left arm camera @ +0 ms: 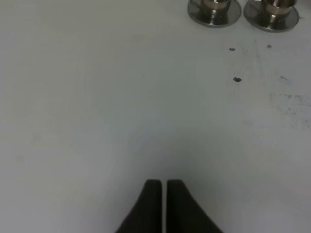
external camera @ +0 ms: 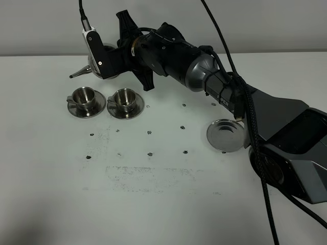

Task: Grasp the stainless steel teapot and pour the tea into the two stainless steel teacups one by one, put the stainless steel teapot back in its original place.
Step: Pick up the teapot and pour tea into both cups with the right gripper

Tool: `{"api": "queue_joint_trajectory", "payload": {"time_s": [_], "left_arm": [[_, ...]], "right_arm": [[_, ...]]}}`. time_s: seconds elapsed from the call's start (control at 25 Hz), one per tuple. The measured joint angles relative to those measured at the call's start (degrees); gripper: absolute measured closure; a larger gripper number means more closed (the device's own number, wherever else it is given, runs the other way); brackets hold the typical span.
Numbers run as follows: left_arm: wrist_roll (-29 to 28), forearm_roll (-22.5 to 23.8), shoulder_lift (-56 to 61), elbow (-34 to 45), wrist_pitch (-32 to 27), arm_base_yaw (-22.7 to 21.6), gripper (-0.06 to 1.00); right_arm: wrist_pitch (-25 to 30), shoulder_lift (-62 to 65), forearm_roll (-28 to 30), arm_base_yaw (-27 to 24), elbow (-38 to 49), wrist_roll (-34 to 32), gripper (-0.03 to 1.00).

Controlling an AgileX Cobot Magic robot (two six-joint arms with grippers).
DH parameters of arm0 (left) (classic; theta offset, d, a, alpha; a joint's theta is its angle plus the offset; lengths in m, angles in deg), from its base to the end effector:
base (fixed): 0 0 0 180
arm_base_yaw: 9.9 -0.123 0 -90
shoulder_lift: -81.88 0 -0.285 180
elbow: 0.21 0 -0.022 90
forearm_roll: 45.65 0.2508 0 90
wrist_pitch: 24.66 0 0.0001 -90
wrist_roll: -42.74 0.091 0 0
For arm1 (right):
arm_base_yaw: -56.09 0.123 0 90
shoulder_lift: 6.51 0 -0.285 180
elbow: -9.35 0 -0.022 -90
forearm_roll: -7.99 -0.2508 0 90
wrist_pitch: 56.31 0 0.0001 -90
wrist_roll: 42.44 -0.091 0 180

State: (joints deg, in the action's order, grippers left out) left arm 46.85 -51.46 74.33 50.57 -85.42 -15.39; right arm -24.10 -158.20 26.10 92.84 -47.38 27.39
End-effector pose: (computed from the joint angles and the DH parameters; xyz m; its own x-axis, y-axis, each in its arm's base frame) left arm -0.0006 -0.0081 0.2669 -0.4823 -0.0243 -0.8757 -0.0077 0.9997 -0.0235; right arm 0.4700 0.3321 0.2057 0.4424 -0.8963 0.0303 -0.5075 -0.2781 -0.8156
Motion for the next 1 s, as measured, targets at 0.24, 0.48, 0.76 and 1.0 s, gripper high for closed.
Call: {"api": "queue_joint_trajectory", "payload": {"time_s": [0.24, 0.48, 0.76, 1.0], "left_arm": [[0.00, 0.00, 0.00, 0.00, 0.00, 0.00, 0.89], [0.00, 0.00, 0.00, 0.00, 0.00, 0.00, 0.89], [0.00, 0.00, 0.00, 0.00, 0.00, 0.00, 0.89], [0.00, 0.00, 0.00, 0.00, 0.00, 0.00, 0.89]], "right_arm": [[-1.33, -0.66, 0.45, -0.59, 0.00, 0.00, 0.79], [-2.61, -1.22, 0.62, -0.66, 0.00, 0.00, 0.79], [-4.36, -2.84, 1.11, -0.66, 0.00, 0.00, 0.79], [-6.07, -4.12, 1.52, -0.66, 0.00, 0.00, 0.79]]}}
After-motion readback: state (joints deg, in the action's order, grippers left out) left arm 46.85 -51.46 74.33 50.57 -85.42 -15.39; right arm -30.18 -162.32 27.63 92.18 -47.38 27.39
